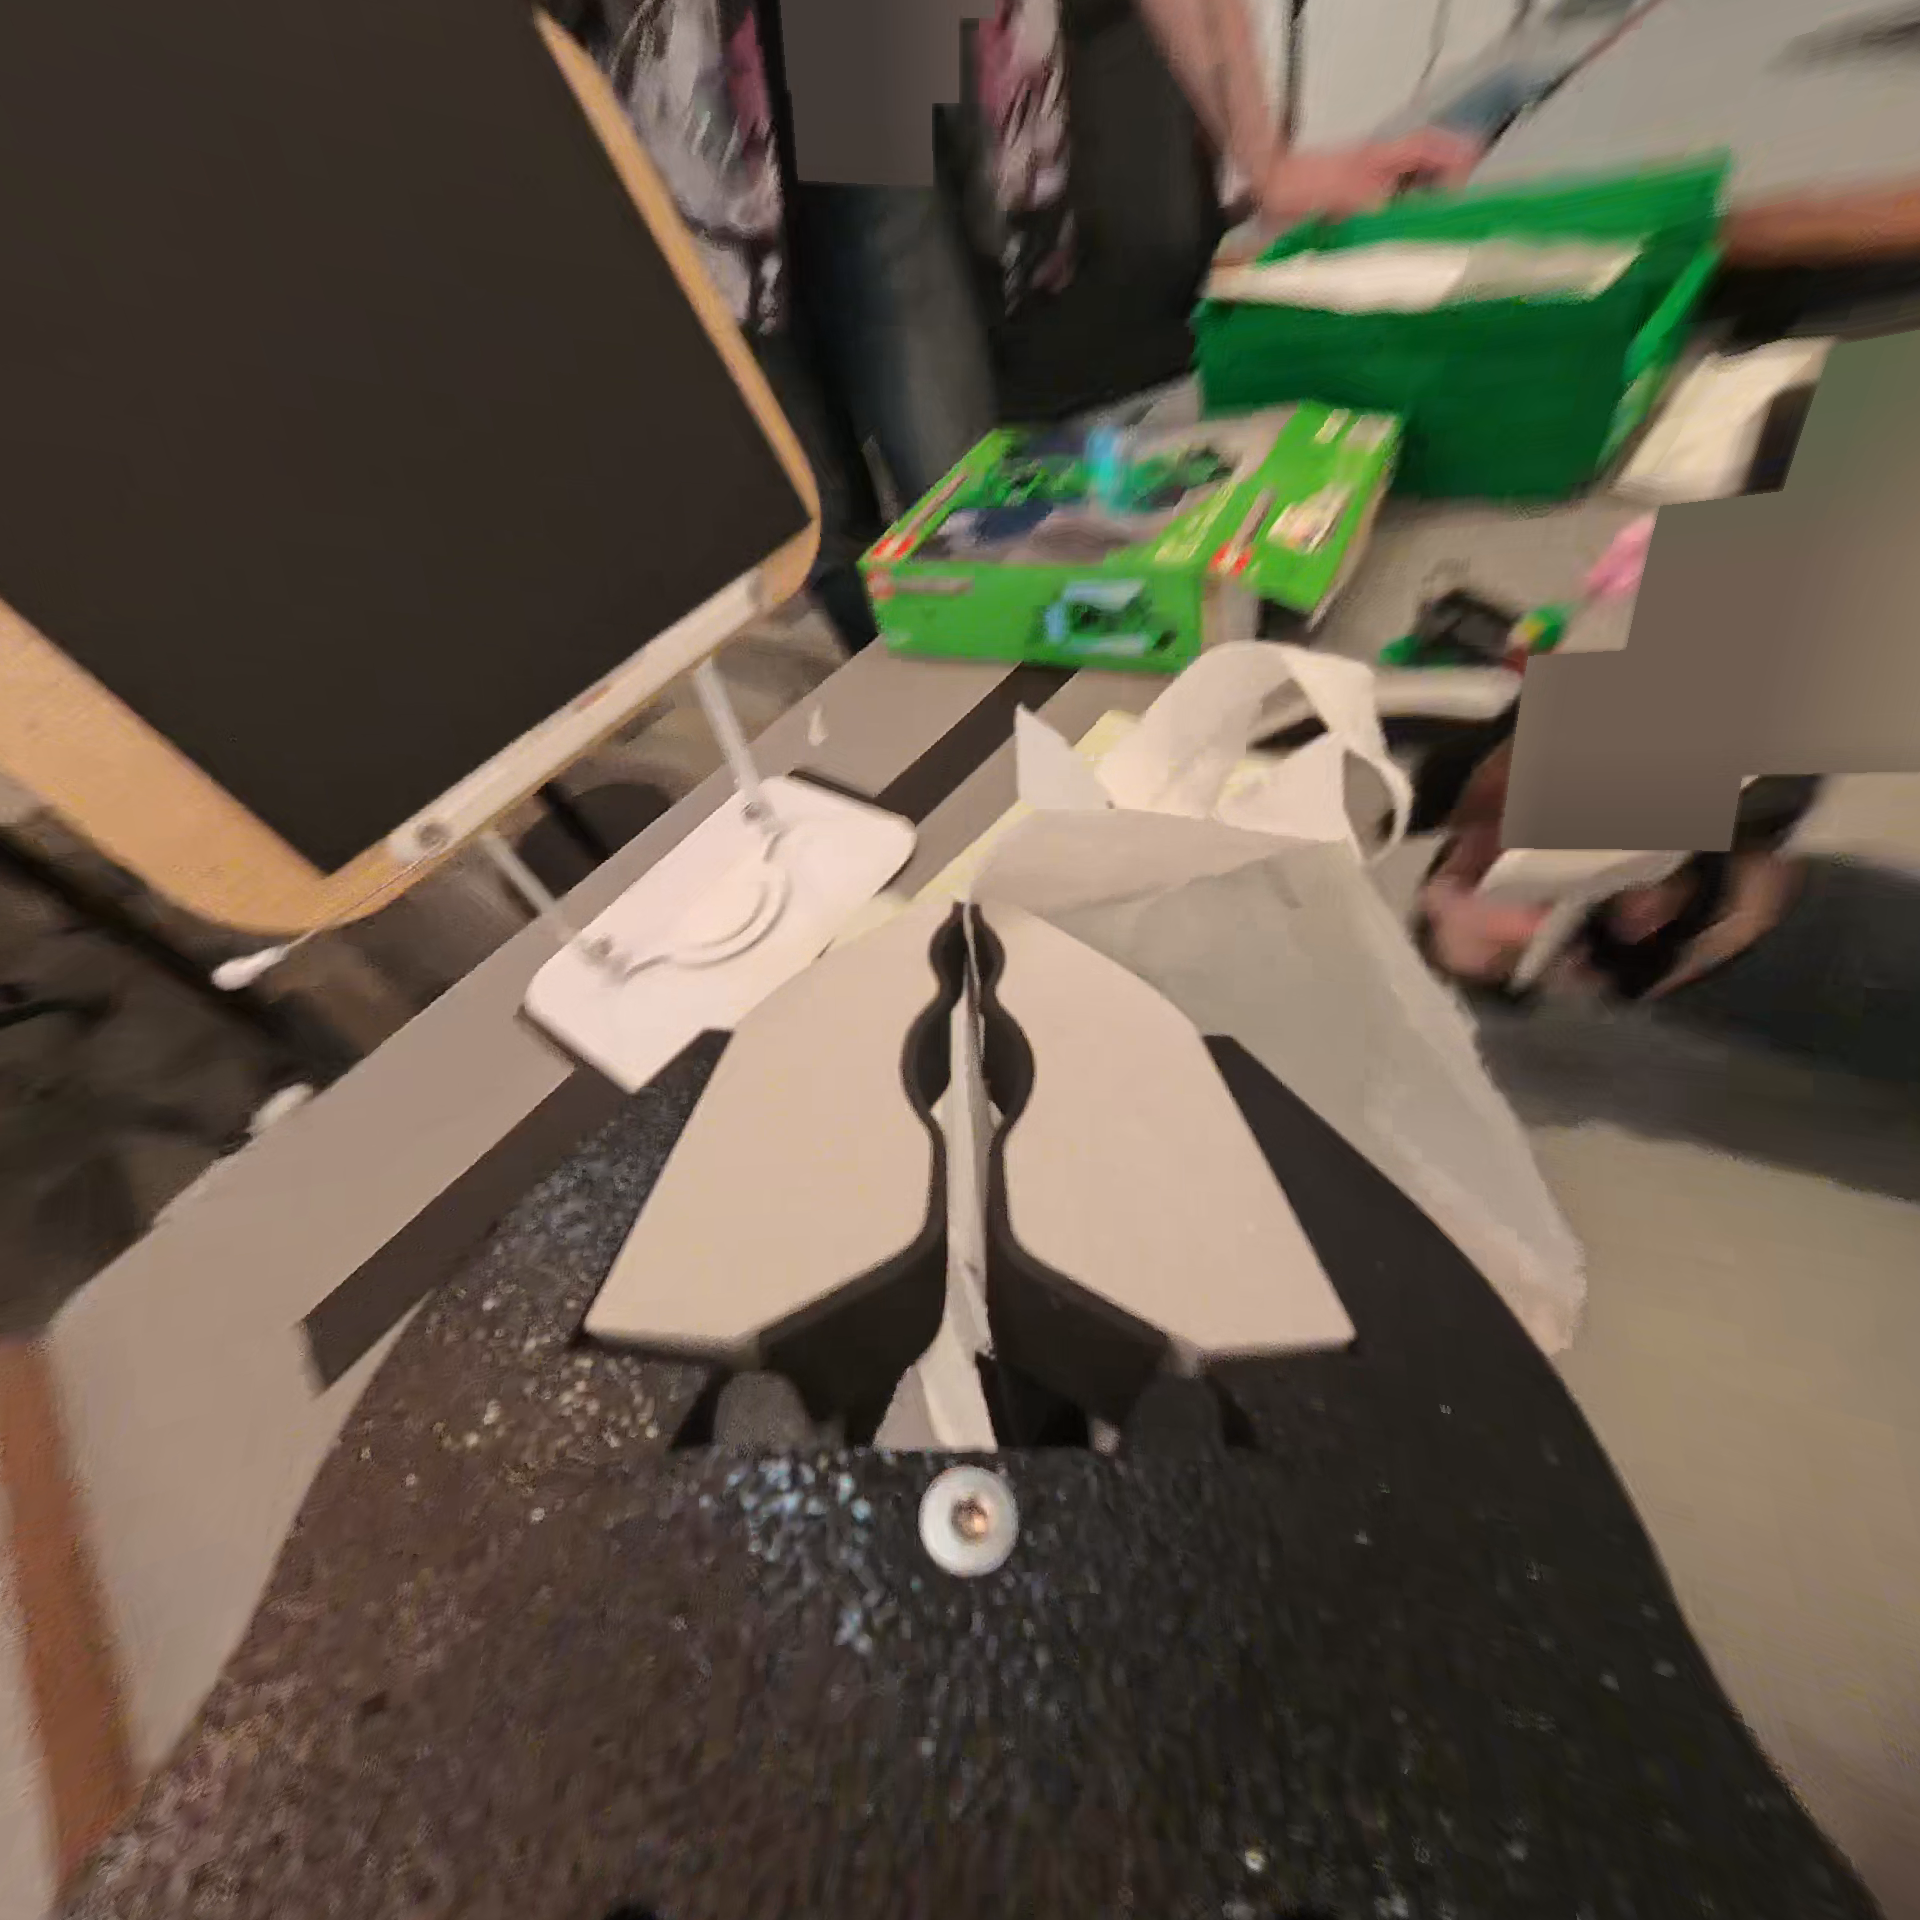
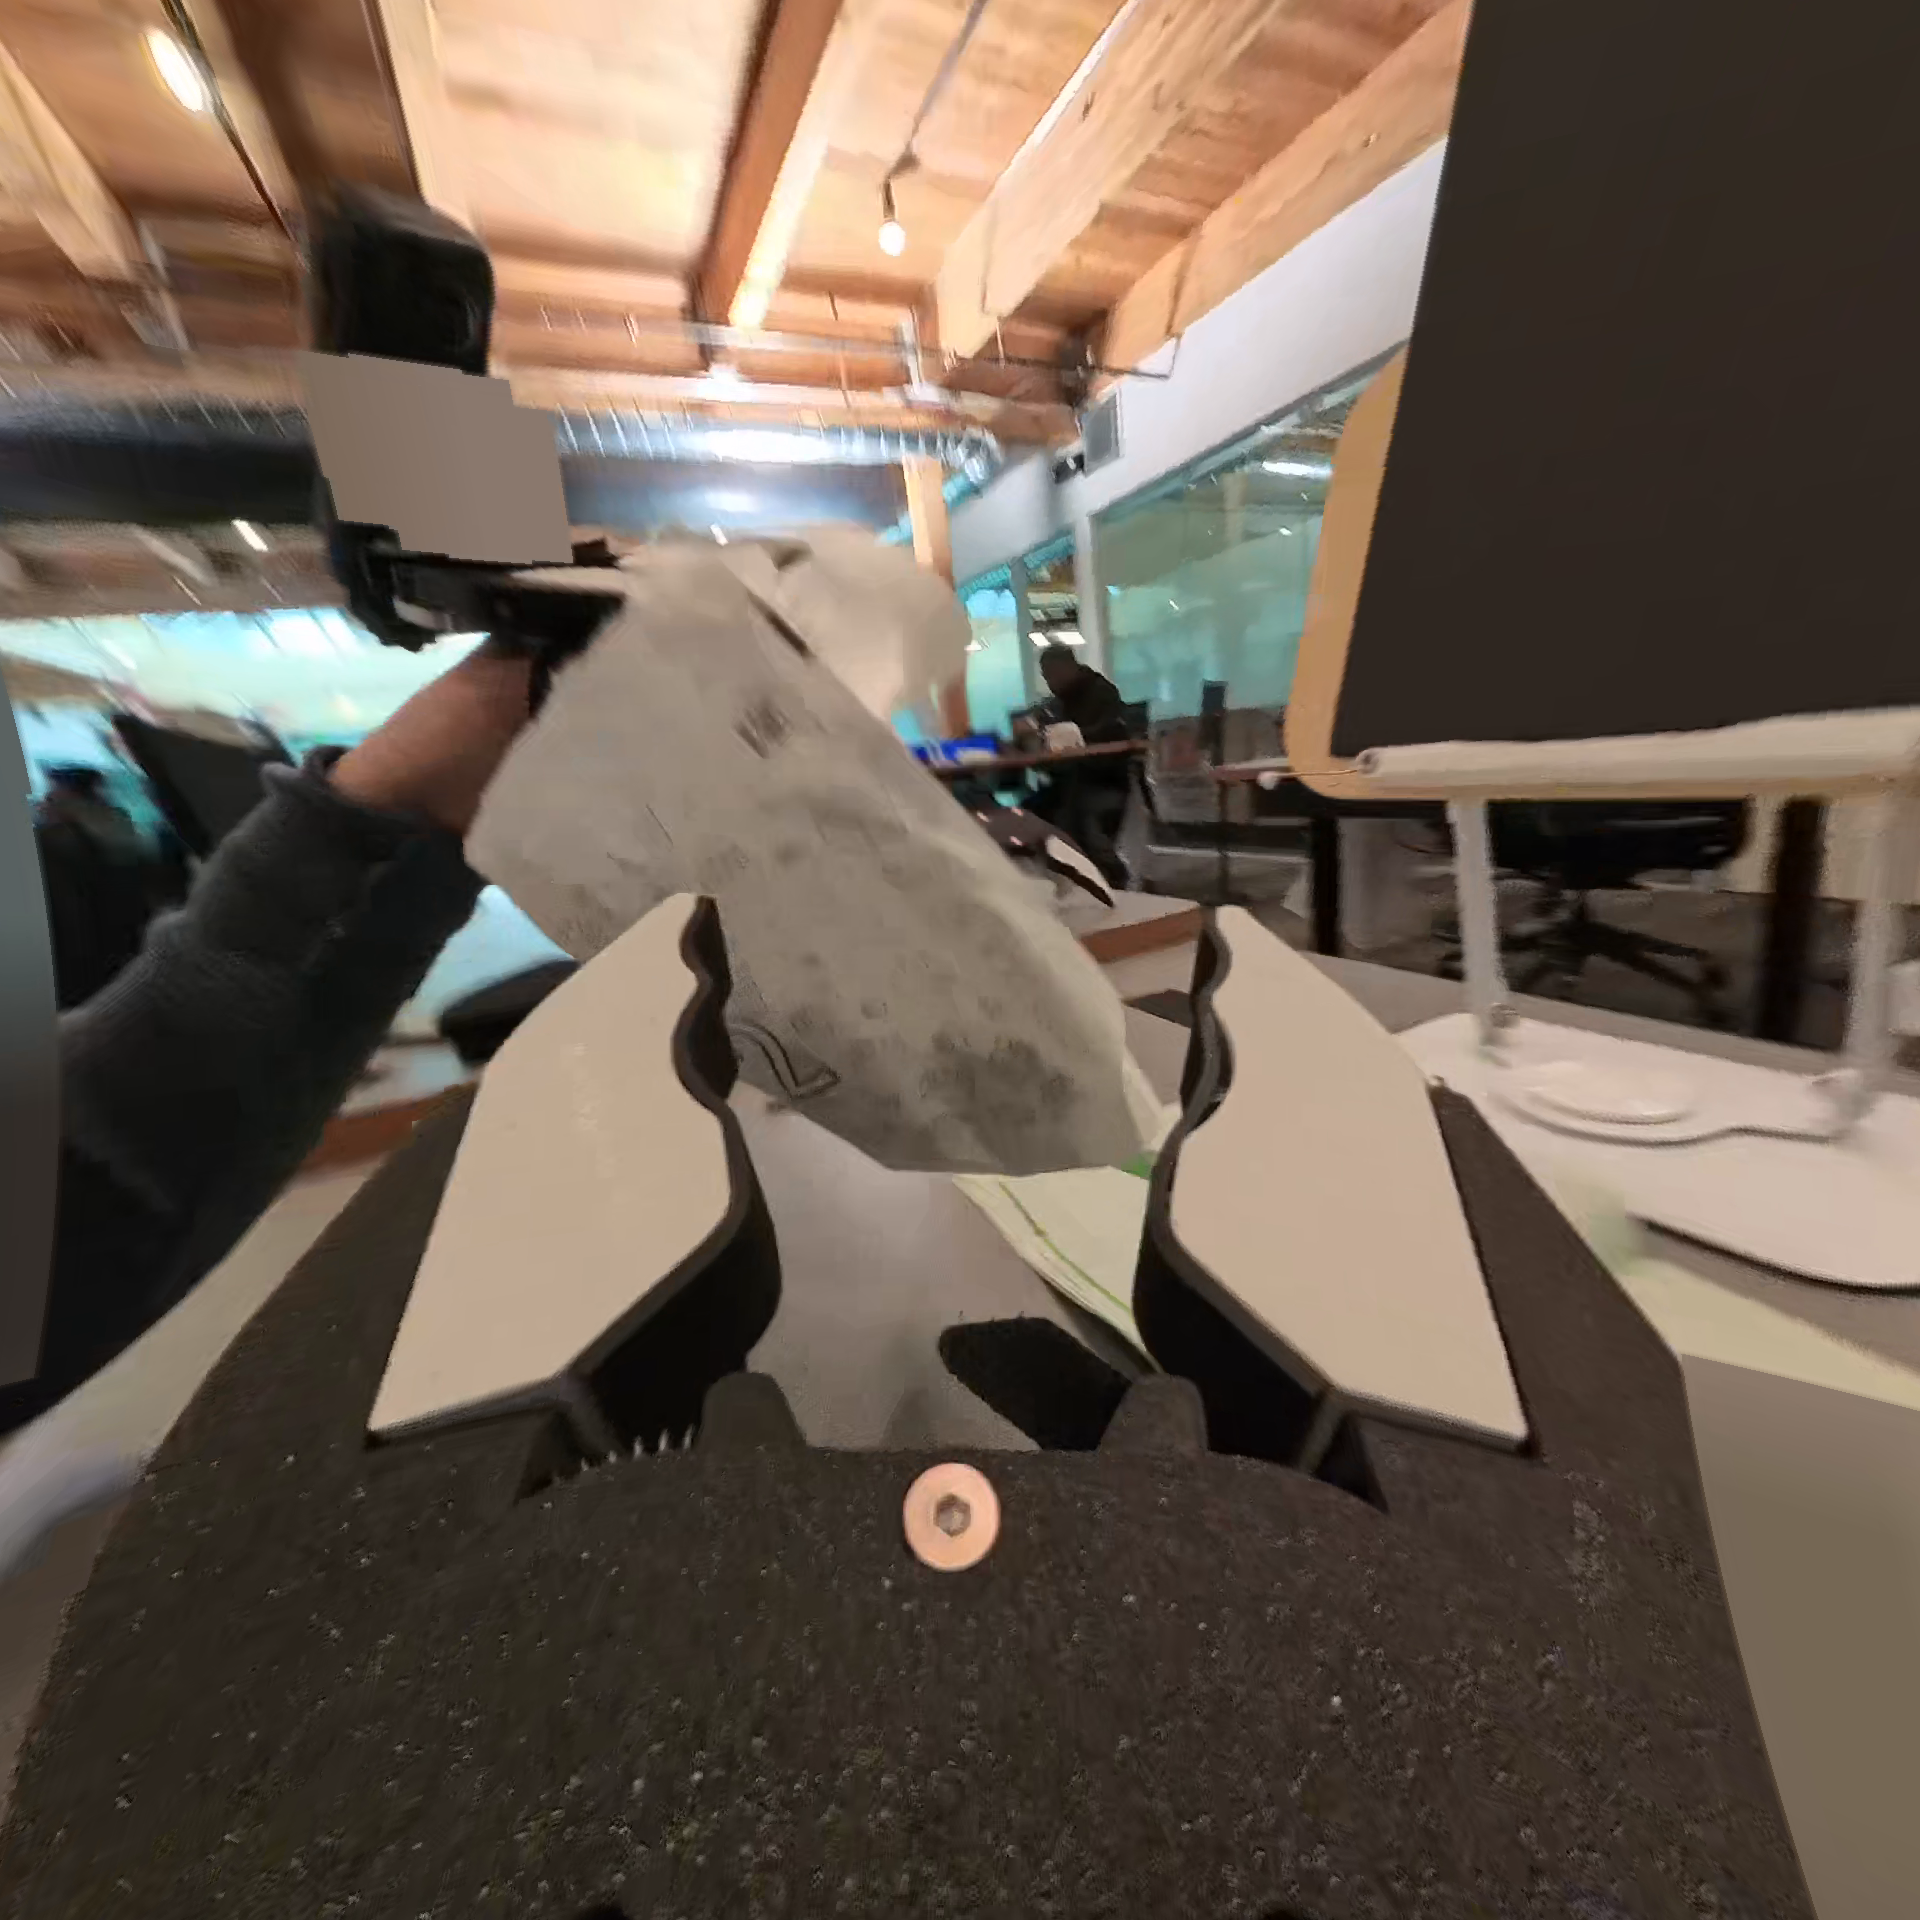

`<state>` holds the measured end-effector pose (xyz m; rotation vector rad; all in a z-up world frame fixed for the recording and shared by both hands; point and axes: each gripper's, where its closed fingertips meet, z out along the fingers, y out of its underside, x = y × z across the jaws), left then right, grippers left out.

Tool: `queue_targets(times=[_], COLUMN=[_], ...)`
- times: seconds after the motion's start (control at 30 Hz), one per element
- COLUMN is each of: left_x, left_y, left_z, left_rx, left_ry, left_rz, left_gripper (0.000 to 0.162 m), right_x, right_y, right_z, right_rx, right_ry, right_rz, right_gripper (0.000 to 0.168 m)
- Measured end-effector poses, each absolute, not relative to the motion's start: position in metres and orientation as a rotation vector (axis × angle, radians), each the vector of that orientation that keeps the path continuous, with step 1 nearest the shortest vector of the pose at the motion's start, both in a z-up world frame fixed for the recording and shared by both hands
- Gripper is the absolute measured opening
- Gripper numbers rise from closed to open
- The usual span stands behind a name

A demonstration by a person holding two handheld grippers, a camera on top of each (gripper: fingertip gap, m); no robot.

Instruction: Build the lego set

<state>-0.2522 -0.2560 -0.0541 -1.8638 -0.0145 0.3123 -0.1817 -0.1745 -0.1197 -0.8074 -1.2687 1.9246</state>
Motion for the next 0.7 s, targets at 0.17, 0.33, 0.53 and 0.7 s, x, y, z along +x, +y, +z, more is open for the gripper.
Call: queue_targets(times=[0.17,0.33,0.53,0.7], left_x=[-0.244,-0.241,-0.255,-0.263], left_y=[-0.263,-0.263,-0.277,-0.290], left_z=[0.014,0.046,0.049,0.036], left_rx=[-1.699,-1.680,-1.663,-1.642], left_ry=[-0.029,-0.080,-0.180,-0.240], left_rz=[0.019,-0.047,-0.021,-0.052], left_gripper=[0.000,0.000,0.000,0.000], right_x=[-0.200,-0.211,-0.221,-0.227], right_y=[-0.209,-0.239,-0.245,-0.232], right_z=[-0.118,-0.081,-0.067,-0.072], right_rx=[-0.751,-0.486,-0.363,-0.387], right_ry=[-1.109,-0.956,-0.753,-0.659], right_rz=[2.400,2.715,2.911,2.944], right_gripper=[0.098,0.091,0.052,0.045])
